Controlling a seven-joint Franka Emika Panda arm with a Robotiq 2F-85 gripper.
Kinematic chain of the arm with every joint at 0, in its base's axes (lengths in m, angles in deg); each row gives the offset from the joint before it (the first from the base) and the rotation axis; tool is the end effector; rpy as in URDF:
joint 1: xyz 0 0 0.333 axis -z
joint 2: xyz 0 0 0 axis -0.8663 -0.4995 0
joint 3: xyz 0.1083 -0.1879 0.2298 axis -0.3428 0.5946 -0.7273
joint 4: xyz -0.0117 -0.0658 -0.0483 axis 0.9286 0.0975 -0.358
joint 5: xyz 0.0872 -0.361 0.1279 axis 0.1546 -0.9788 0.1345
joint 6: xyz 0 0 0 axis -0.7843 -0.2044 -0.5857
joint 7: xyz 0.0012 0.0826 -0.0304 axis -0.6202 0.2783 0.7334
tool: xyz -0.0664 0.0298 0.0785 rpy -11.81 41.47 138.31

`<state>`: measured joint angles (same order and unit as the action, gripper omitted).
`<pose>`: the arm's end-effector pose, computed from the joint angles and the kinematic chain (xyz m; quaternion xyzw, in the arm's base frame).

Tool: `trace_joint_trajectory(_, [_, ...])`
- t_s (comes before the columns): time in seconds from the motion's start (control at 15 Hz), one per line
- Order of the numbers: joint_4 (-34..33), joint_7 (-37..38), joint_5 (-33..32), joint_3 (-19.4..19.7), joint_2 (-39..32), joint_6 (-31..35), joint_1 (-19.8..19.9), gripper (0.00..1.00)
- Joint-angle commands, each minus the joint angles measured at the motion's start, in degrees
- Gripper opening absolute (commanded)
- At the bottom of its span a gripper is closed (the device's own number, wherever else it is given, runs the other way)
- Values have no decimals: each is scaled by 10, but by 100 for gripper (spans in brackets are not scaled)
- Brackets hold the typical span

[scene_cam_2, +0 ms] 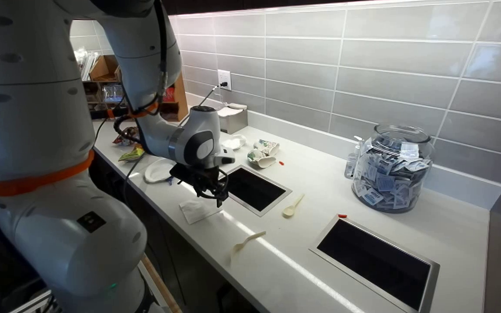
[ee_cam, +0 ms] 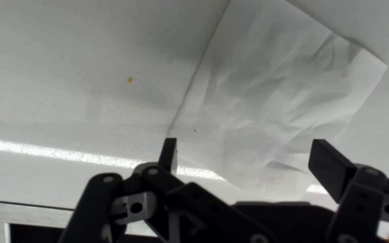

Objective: Use the napkin to wipe the surface and put it in the bin

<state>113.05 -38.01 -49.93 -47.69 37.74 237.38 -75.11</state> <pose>0.3468 0.2067 0.1979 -0.9900 -0.1361 -0.0018 0.0364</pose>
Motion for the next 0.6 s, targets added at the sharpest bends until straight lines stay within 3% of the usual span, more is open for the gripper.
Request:
trace_joint_trajectory(0.0, [-17, 42, -26, 9, -22, -11, -11, 100])
trace_joint_trajectory(0.13, [-22, 50, -29, 10, -28, -13, -14, 98])
trace_joint_trajectory(0.4, [-31, 61, -35, 14, -38, -15, -18, 65])
trace_joint_trajectory(0.53, [-35, 67, -39, 17, -44, -15, -20, 55])
